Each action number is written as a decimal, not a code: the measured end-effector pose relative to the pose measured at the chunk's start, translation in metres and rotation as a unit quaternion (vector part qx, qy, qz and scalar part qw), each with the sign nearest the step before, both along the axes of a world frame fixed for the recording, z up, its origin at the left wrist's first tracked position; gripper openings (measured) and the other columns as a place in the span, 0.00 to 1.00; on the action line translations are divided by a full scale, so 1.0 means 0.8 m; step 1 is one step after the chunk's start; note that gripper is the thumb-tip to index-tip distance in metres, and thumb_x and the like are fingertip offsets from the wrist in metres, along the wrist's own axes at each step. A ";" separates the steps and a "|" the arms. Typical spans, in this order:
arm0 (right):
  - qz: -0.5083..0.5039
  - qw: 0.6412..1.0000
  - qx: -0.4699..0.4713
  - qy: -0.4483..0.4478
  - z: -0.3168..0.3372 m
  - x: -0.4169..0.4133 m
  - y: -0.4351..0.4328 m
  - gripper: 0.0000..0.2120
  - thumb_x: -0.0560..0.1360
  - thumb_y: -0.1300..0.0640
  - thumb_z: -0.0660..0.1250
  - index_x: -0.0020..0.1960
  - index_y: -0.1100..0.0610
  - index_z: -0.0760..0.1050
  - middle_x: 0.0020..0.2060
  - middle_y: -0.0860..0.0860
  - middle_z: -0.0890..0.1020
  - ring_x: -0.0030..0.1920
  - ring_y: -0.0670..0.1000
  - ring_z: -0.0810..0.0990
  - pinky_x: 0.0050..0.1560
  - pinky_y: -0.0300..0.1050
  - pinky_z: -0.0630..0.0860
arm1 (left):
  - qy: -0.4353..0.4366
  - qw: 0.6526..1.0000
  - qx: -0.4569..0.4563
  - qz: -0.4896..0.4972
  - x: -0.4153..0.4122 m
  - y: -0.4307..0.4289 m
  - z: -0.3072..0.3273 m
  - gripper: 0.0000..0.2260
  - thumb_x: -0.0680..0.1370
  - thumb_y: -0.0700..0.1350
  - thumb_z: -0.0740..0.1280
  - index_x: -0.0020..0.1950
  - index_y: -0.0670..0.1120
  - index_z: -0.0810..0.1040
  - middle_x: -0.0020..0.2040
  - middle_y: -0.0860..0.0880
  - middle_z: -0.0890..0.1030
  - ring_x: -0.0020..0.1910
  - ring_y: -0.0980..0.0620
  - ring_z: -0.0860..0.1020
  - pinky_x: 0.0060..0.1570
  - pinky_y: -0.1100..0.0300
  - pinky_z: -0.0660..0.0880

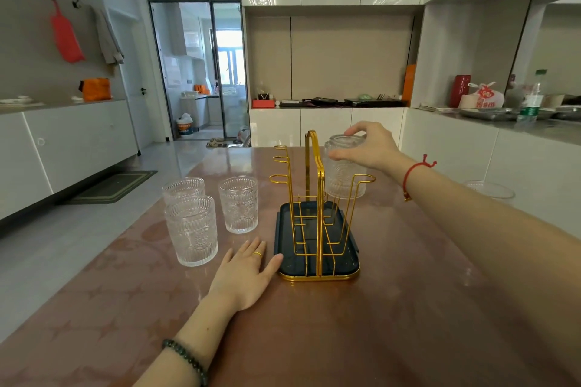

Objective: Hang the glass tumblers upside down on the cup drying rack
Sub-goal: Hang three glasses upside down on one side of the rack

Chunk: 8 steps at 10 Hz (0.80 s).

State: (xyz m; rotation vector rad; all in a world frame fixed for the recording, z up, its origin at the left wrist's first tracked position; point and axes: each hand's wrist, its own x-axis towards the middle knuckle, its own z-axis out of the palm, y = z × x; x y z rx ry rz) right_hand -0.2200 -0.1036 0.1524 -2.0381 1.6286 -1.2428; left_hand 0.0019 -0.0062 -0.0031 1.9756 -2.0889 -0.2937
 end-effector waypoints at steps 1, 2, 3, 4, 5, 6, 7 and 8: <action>-0.005 1.000 0.018 0.010 -0.008 0.001 -0.002 0.28 0.62 0.49 0.77 0.58 0.58 0.74 0.61 0.56 0.75 0.63 0.56 0.72 0.57 0.49 0.74 | -0.004 1.000 0.001 0.000 0.001 0.000 0.000 0.29 0.79 0.60 0.47 0.76 0.47 0.52 0.78 0.50 0.52 0.78 0.54 0.48 0.76 0.52 0.44; -0.010 0.999 0.031 0.010 -0.013 0.003 0.000 0.28 0.62 0.50 0.77 0.58 0.59 0.74 0.63 0.56 0.74 0.64 0.57 0.71 0.57 0.49 0.73 | -0.004 1.000 0.003 0.001 0.000 -0.001 -0.001 0.28 0.79 0.60 0.46 0.76 0.47 0.52 0.78 0.51 0.52 0.78 0.54 0.47 0.76 0.52 0.44; -0.003 0.999 0.041 0.010 -0.015 0.003 0.001 0.27 0.63 0.51 0.76 0.58 0.61 0.74 0.63 0.56 0.74 0.65 0.56 0.70 0.54 0.46 0.71 | -0.003 1.000 0.002 0.000 0.000 -0.001 -0.001 0.29 0.79 0.60 0.46 0.76 0.47 0.52 0.78 0.51 0.52 0.78 0.54 0.47 0.76 0.52 0.44; 0.008 0.999 0.051 0.009 -0.017 0.002 0.001 0.27 0.63 0.51 0.76 0.57 0.62 0.74 0.63 0.57 0.74 0.65 0.56 0.70 0.49 0.43 0.69 | -0.004 1.000 0.002 0.001 0.000 -0.001 -0.001 0.28 0.79 0.60 0.46 0.76 0.47 0.52 0.78 0.50 0.52 0.78 0.54 0.47 0.76 0.52 0.43; 0.016 0.997 0.069 0.009 -0.018 0.001 0.001 0.26 0.64 0.52 0.76 0.57 0.62 0.73 0.63 0.58 0.73 0.64 0.56 0.70 0.46 0.42 0.69 | -0.005 1.000 0.002 0.001 0.000 -0.001 -0.001 0.28 0.79 0.60 0.46 0.76 0.47 0.51 0.78 0.50 0.52 0.78 0.54 0.47 0.76 0.52 0.44; 0.024 0.996 0.086 0.013 -0.017 -0.001 0.001 0.27 0.64 0.51 0.76 0.58 0.62 0.71 0.63 0.58 0.72 0.58 0.54 0.71 0.43 0.41 0.68 | -0.006 1.000 0.002 0.002 0.000 -0.001 -0.001 0.28 0.79 0.60 0.46 0.76 0.47 0.52 0.78 0.51 0.52 0.78 0.54 0.48 0.76 0.52 0.44; 0.036 0.992 0.119 0.016 -0.013 -0.003 0.002 0.29 0.65 0.51 0.75 0.60 0.62 0.68 0.56 0.55 0.71 0.51 0.51 0.69 0.35 0.38 0.69 | -0.004 1.000 0.003 0.002 0.000 -0.001 -0.001 0.28 0.79 0.59 0.46 0.76 0.47 0.51 0.78 0.51 0.52 0.78 0.54 0.47 0.76 0.53 0.43; 0.037 0.989 0.142 0.021 -0.009 -0.005 0.004 0.29 0.66 0.51 0.74 0.61 0.61 0.67 0.52 0.52 0.68 0.50 0.51 0.69 0.34 0.37 0.70 | -0.002 1.000 0.003 0.001 0.001 -0.001 -0.001 0.28 0.80 0.59 0.46 0.76 0.47 0.51 0.78 0.51 0.52 0.78 0.54 0.47 0.76 0.53 0.43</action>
